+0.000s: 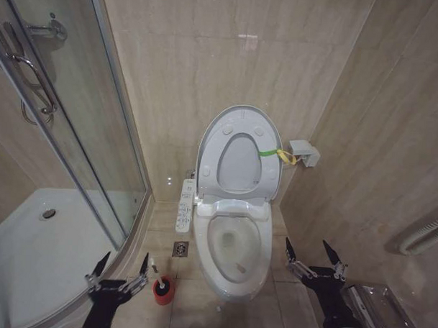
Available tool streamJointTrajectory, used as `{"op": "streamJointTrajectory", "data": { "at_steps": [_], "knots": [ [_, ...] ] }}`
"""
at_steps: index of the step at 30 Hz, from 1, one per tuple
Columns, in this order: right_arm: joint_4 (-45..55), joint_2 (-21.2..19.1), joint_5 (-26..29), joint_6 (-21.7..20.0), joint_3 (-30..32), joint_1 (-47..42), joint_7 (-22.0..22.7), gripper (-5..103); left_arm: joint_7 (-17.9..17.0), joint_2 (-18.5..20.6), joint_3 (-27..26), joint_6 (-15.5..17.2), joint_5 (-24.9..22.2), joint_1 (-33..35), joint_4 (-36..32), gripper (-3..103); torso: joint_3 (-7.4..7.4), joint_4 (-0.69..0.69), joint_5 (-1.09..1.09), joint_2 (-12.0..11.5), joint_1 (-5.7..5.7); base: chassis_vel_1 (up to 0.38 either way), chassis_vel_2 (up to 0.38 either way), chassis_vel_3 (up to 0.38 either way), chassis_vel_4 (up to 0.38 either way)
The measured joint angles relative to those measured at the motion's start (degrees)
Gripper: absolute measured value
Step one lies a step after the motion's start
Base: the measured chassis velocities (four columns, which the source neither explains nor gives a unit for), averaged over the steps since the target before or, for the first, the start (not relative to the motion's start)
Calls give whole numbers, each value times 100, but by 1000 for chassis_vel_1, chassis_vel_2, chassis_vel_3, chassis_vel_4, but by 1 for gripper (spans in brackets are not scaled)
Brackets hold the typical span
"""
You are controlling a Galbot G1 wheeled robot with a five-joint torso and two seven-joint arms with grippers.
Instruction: Open the toilet lid, clean the toilet bowl with a toilet brush, close the toilet lid, and flush.
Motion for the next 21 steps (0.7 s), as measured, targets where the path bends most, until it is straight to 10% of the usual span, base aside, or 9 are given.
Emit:
{"op": "streamJointTrajectory", "data": {
  "at_steps": [12,21],
  "knots": [
    [0,-1,0,0,0,0,0,100,670,-773,242,593,375,-1545,896,100,1,-1,0,0,1,0,0,0,0],
    [0,0,0,0,0,0,0,100,767,-782,256,350,417,-1399,938,96,0,-2,0,0,1,0,0,0,0]
  ]
}}
